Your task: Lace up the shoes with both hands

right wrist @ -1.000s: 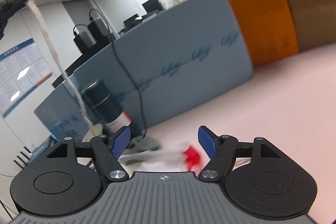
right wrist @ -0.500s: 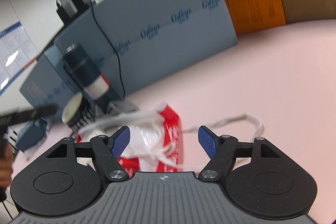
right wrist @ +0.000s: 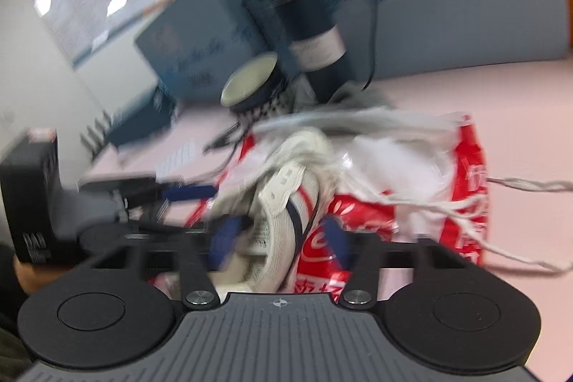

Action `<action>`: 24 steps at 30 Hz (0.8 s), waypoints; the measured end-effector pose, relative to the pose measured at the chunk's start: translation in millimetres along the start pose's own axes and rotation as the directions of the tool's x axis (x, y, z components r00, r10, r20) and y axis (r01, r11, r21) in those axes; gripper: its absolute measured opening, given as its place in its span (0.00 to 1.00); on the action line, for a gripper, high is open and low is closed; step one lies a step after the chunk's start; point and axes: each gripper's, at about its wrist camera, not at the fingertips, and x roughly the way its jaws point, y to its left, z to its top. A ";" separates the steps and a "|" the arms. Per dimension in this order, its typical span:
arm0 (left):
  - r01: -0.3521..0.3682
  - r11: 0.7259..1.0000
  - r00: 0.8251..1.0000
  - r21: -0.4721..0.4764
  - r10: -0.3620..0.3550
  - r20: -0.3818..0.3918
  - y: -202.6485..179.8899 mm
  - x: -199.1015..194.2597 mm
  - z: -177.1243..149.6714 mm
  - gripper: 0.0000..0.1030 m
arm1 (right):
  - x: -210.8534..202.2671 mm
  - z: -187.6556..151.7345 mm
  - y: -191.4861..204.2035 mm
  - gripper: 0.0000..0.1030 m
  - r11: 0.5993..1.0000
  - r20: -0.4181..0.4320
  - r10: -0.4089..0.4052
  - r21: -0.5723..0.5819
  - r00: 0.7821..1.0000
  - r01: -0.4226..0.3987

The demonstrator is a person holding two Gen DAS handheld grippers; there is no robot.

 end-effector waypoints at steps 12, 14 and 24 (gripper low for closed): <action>0.036 0.999 0.998 0.018 -0.037 0.054 3.1 -13.0 8.4 0.78 | -13.0 56.6 -18.0 0.37 0.964 0.000 -0.122 -0.238 0.993 0.118; 0.025 0.999 0.996 0.033 -0.028 0.085 6.4 -19.6 18.4 0.78 | -16.8 67.6 -22.3 0.26 0.950 0.008 -0.143 -0.280 0.990 0.140; -0.049 0.991 0.982 -0.128 0.071 0.173 36.2 -45.7 45.6 0.82 | -7.2 93.1 -45.8 0.13 0.868 -0.053 -0.178 -0.478 0.983 0.131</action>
